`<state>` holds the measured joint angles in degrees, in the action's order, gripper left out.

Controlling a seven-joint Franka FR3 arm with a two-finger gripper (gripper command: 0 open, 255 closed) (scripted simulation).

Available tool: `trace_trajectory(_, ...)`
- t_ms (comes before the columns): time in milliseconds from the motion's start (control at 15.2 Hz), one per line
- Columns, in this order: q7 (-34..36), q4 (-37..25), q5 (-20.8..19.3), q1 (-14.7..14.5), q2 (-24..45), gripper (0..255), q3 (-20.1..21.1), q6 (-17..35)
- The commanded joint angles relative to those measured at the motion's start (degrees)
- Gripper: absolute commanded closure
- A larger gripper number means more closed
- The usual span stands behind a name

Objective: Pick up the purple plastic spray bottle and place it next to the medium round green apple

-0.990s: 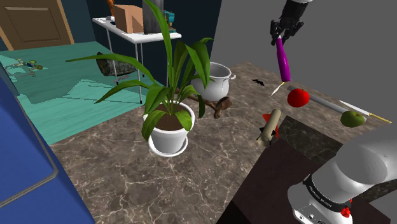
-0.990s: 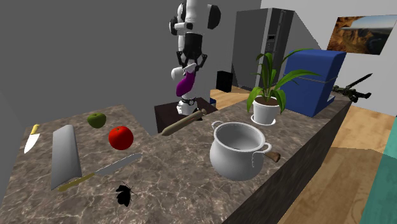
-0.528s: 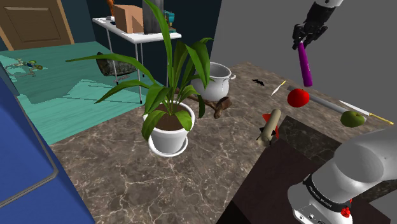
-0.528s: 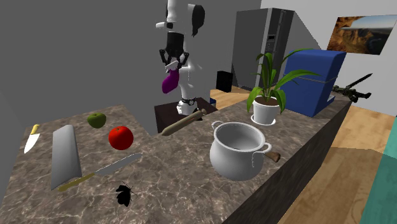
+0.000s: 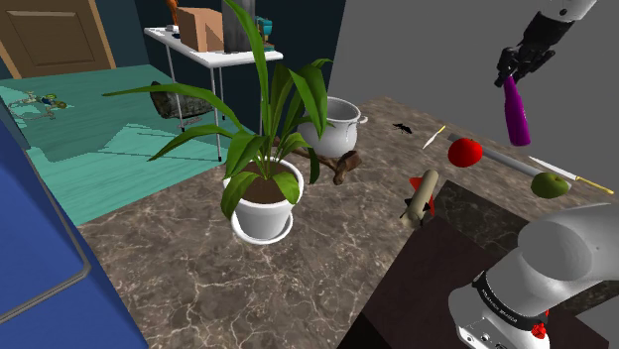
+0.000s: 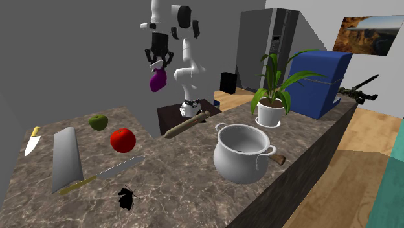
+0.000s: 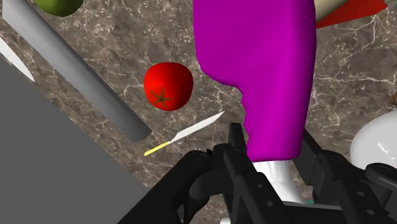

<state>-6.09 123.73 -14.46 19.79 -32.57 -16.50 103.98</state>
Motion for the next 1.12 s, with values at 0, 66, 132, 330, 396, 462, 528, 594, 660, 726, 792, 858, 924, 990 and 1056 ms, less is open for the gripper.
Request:
trace_trajectory(0,-2.5,0.6,-0.8,0.9,-1.2,255,-1.9,-0.1)
trace_trajectory(66,-3.7,0.8,-1.2,1.3,-1.8,255,-2.9,-0.2)
trace_trajectory(132,-5.0,1.0,-1.7,1.8,-2.3,255,-3.9,-0.3)
trace_trajectory(330,-8.9,1.0,-2.9,3.1,-3.5,255,-7.0,-0.6)
trace_trajectory(396,-10.3,0.9,-3.4,3.5,-3.8,255,-8.1,-0.7)
trace_trajectory(462,-11.6,0.7,-3.8,3.8,-4.1,255,-9.2,-0.8)
trace_trajectory(528,-12.9,0.5,-4.1,4.2,-4.2,255,-10.3,-0.8)
trace_trajectory(594,-14.3,0.2,-4.5,4.5,-4.4,255,-11.5,-0.9)
trace_trajectory(660,-15.7,-0.2,-4.9,4.8,-4.4,255,-12.6,-1.0)
trace_trajectory(726,-17.1,-0.6,-5.2,5.1,-4.4,255,-13.8,-1.0)
trace_trajectory(792,-18.4,-1.1,-5.6,5.3,-4.4,255,-15.0,-1.1)
trace_trajectory(858,-19.9,-1.6,-5.8,5.5,-4.2,255,-16.2,-1.1)
trace_trajectory(924,-21.3,-2.3,-6.1,5.7,-4.1,255,-17.5,-1.2)
trace_trajectory(990,-22.7,-2.9,-6.3,5.8,-3.8,255,-18.8,-1.2)
trace_trajectory(1056,-24.2,-3.7,-6.5,5.9,-3.5,255,-20.1,-1.2)
